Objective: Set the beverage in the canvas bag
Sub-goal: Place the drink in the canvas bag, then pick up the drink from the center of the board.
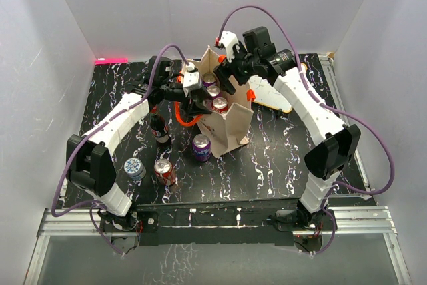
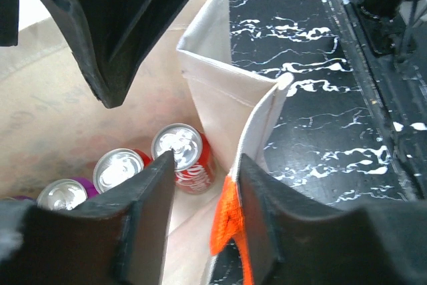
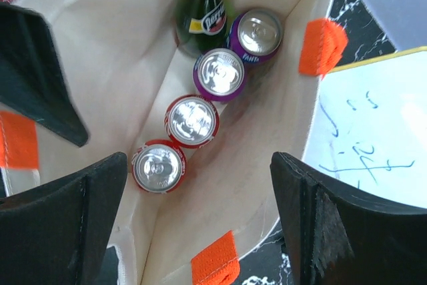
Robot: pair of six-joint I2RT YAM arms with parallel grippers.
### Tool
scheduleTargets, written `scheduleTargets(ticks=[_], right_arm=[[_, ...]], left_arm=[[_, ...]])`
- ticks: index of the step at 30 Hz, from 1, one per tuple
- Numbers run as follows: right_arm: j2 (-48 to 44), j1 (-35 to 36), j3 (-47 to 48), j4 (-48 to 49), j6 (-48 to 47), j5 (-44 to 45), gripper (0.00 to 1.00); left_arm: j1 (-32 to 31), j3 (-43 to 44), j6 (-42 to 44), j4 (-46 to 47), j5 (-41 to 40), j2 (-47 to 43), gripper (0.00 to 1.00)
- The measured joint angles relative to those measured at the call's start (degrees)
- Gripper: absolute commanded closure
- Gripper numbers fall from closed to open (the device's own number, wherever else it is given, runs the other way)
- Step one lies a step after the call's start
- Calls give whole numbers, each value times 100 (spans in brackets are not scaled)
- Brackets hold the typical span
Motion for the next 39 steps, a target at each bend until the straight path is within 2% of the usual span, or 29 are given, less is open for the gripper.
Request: scheduleTargets(ticks=[2, 6, 11, 15, 19, 25, 32, 39], right_arm=[[4, 0, 127, 52, 70, -2, 8], [4, 0, 212, 232, 131, -52, 8], [-46, 0, 166, 476, 107, -258, 7], [-94, 0, 197, 533, 212, -212, 8], [-94, 0, 201, 590, 407, -50, 8], [-94, 0, 201, 765, 647, 264, 8], [-94, 0, 35, 1075, 820, 496, 8], [-94, 0, -391, 1220, 1038, 669, 8]], left_arm=[[0, 0, -245, 229, -59, 0, 26], [7, 0, -758, 658, -232, 0, 18], [26, 9, -1344, 1086, -557, -85, 16], [44, 9, -1539, 1062, -730, -452, 15], [61, 4, -1088, 361, -918, -1119, 14], [63, -9, 328, -1408, -1117, -1941, 18], [-2, -313, 1281, -2964, -1572, -1926, 23], [-310, -986, 1432, -3322, -2164, -1829, 23]])
